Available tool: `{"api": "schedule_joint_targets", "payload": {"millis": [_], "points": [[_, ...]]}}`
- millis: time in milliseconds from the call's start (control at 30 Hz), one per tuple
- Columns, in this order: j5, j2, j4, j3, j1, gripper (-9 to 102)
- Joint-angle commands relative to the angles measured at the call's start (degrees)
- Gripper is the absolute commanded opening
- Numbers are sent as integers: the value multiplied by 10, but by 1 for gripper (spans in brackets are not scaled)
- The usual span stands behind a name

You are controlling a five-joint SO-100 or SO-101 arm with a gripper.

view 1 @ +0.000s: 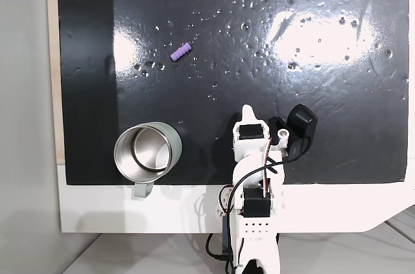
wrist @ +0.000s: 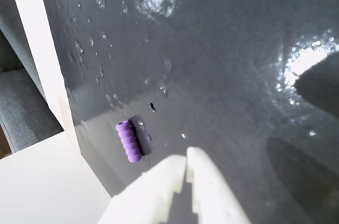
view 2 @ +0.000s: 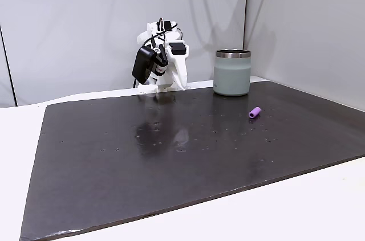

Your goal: Grasp a pengrip and put it in the cup.

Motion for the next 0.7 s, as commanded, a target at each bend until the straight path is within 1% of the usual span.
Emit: {"api": "schedule_joint_targets", "payload": {"millis": [0, 300, 400, 533, 667], "points": [[-18, 4, -26, -3, -18, 0], [-24, 4, -29, -3, -19, 0], [-30, 5, -54, 4, -18, 0], [-39, 4, -48, -10, -22, 0], [-45, -26, -58, -25, -33, 0]]}}
